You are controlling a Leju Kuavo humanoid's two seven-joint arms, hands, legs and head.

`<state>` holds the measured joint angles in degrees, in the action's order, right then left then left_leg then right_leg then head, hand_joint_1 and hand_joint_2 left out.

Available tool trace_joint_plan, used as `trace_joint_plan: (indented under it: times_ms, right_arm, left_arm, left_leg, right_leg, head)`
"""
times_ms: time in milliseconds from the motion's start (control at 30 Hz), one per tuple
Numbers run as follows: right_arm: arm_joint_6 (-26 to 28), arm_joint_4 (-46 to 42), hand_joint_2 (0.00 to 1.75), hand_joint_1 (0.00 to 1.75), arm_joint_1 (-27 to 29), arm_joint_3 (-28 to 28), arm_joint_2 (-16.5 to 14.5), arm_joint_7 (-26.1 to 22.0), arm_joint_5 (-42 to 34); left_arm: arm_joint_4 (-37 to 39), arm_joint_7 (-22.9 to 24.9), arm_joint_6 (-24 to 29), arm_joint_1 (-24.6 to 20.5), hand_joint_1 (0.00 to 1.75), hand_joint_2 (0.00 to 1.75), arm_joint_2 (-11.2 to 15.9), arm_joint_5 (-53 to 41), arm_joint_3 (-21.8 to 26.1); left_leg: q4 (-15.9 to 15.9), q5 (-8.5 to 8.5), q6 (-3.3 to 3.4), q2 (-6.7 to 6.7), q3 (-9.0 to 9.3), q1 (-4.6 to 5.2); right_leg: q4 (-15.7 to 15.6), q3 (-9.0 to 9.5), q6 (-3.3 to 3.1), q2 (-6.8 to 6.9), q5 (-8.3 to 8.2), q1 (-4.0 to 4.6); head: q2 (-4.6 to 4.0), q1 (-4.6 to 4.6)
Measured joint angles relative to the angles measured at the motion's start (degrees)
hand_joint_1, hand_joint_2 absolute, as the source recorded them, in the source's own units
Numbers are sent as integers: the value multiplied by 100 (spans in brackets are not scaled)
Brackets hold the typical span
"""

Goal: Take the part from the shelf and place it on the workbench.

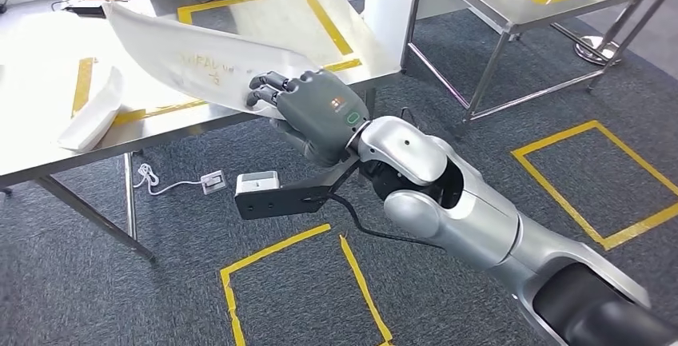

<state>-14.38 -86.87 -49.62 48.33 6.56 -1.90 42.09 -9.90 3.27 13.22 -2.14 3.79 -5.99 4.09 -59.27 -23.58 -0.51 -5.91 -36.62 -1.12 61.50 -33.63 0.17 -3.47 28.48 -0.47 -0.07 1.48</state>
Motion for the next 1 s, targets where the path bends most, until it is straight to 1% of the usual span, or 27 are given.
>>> trace_joint_plan:
  times_ms: [33,67,100,133,167,200,233,267,300,333,367,400,433,500,533,567,600,633,667,700,767,800,833,867,900,967,1000]
  right_arm:
    - [1,2,175,175,-16,0,4,-2,-20]
    - [1,5,175,175,-26,0,8,-1,-33]
    - [2,7,175,175,-33,0,9,2,-42]
    - [2,9,175,175,-38,0,8,2,-47]
    - [3,10,175,175,-45,0,6,2,-49]
    - [4,11,175,175,-53,0,4,3,-50]
    - [5,15,175,175,-59,0,2,5,-53]
    - [5,20,175,175,-62,0,2,8,-55]
    - [4,28,175,175,-61,0,2,11,-57]
    - [3,36,175,175,-59,1,2,12,-61]
    - [2,41,175,175,-58,1,2,13,-66]
    - [2,44,175,175,-60,1,2,14,-71]
    - [2,44,175,175,-62,1,2,14,-76]
    - [5,45,175,175,-74,0,3,10,-97]
    - [8,46,175,175,-82,0,3,5,-110]
    - [12,47,175,175,-91,0,3,0,-122]
    - [19,48,175,175,-98,0,3,-4,-130]
    - [29,49,175,175,-101,0,2,0,-134]
    - [45,51,175,175,-103,0,1,7,-134]
    - [69,54,175,175,-102,0,0,14,-134]
    - [108,64,175,175,-87,0,0,33,-133]
    - [119,69,175,175,-67,0,0,47,-132]
    - [121,75,175,175,-43,0,0,67,-131]
    - [121,79,175,175,-22,0,0,90,-127]
    - [121,79,175,175,-11,-1,0,110,-122]
    - [123,79,175,175,-15,-11,0,134,-114]
    - [123,79,175,175,-20,-19,-1,136,-112]
  left_arm:
    - [-1,1,0,-4,0,175,1,0,1]
    - [-1,2,0,-4,0,175,2,0,1]
    - [0,4,0,4,0,175,7,0,2]
    - [1,7,-8,17,0,175,3,1,2]
    - [2,10,-18,26,0,175,0,4,2]
    - [2,13,-32,27,0,175,-1,9,2]
    - [1,15,-46,19,0,175,-3,14,3]
    - [1,15,-53,7,0,175,1,19,4]
    - [0,14,-57,-4,0,175,2,22,6]
    - [0,14,-57,-7,0,175,2,25,6]
    - [0,15,-57,-4,0,175,3,28,7]
    - [0,16,-57,1,0,175,7,32,7]
    - [0,17,-57,6,0,175,11,34,8]
    - [-1,20,-57,1,0,175,22,32,8]
    - [-2,23,-57,-4,0,175,27,27,9]
    - [-2,28,-57,-4,0,175,31,21,10]
    - [-1,34,-58,3,0,175,34,15,15]
    - [0,41,-58,11,0,175,35,11,25]
    - [1,49,-58,18,0,175,35,9,36]
    - [1,59,-57,18,0,175,34,8,48]
    - [0,75,-57,2,0,175,34,4,62]
    - [0,81,-57,-9,0,175,34,3,66]
    - [0,87,-58,-16,0,175,34,1,69]
    - [0,93,-58,-18,0,175,34,-3,72]
    - [0,103,-58,-18,0,175,34,-8,75]
    - [-1,124,-57,-16,0,175,33,-15,78]
    - [-1,132,-57,-19,0,175,32,-15,79]
  left_leg:
    - [4,19,-38,-64,-24,-6]
    - [20,44,-83,-127,-46,-15]
    - [46,71,-128,-190,-68,-29]
    - [52,83,-158,-160,-86,-35]
    - [0,46,-184,-35,-126,-28]
    - [-162,-60,-201,141,-207,-17]
    - [-444,-229,-212,343,-325,-9]
    - [-819,-430,-232,471,-489,-3]
    - [-1187,-594,-248,521,-643,-5]
    - [-1432,-674,-261,542,-735,-5]
    - [-1482,-652,-267,557,-727,-5]
    - [-1302,-538,-267,582,-604,-5]
    - [-951,-373,-258,635,-391,-4]
    - [-251,-183,-188,812,9,31]
    - [-62,-155,-138,861,109,47]
    - [-1,-171,-86,870,132,65]
    - [4,-155,-39,819,123,66]
    - [9,-146,-7,784,121,59]
    - [20,-139,23,756,122,51]
    - [32,-129,55,735,126,38]
    - [41,-120,100,696,121,23]
    - [40,-118,114,671,115,21]
    - [37,-117,122,644,112,20]
    - [33,-117,122,614,110,19]
    - [28,-116,121,586,110,18]
    - [12,-114,100,537,109,15]
    - [1,-112,73,513,102,21]
  right_leg:
    - [-171,72,-11,-79,-31,3]
    - [-215,80,-26,-92,-17,18]
    - [-229,87,-58,-17,-39,20]
    - [-253,101,-98,55,-61,21]
    - [-281,117,-144,128,-88,15]
    - [-309,132,-184,209,-111,4]
    - [-323,135,-210,291,-122,11]
    - [-325,132,-228,372,-123,21]
    - [-324,128,-235,460,-120,31]
    - [-322,125,-238,547,-117,37]
    - [-320,124,-237,632,-114,42]
    - [-315,124,-232,711,-108,44]
    - [-307,128,-220,779,-97,45]
    - [-280,124,-172,896,-64,68]
    - [-271,120,-142,935,-53,81]
    - [-267,117,-114,975,-48,96]
    - [-268,121,-88,1007,-48,103]
    - [-268,124,-55,1006,-39,99]
    - [-219,108,-20,924,7,88]
    - [-80,48,14,791,104,75]
    - [566,-256,65,482,437,47]
    - [961,-450,77,411,591,42]
    - [1265,-609,83,381,670,38]
    - [1370,-678,84,372,638,31]
    - [1244,-635,80,370,501,23]
    - [495,-297,60,356,107,3]
    - [133,-130,46,342,-23,6]
  head:
    - [0,3]
    - [0,2]
    - [0,1]
    - [0,4]
    - [0,16]
    - [0,31]
    - [0,44]
    - [0,56]
    - [0,55]
    - [0,56]
    - [0,55]
    - [0,55]
    - [0,55]
    - [0,51]
    - [0,45]
    - [0,39]
    - [0,32]
    - [0,30]
    - [0,29]
    - [0,25]
    - [0,16]
    - [0,13]
    - [0,11]
    - [0,9]
    - [0,8]
    - [0,5]
    - [0,6]
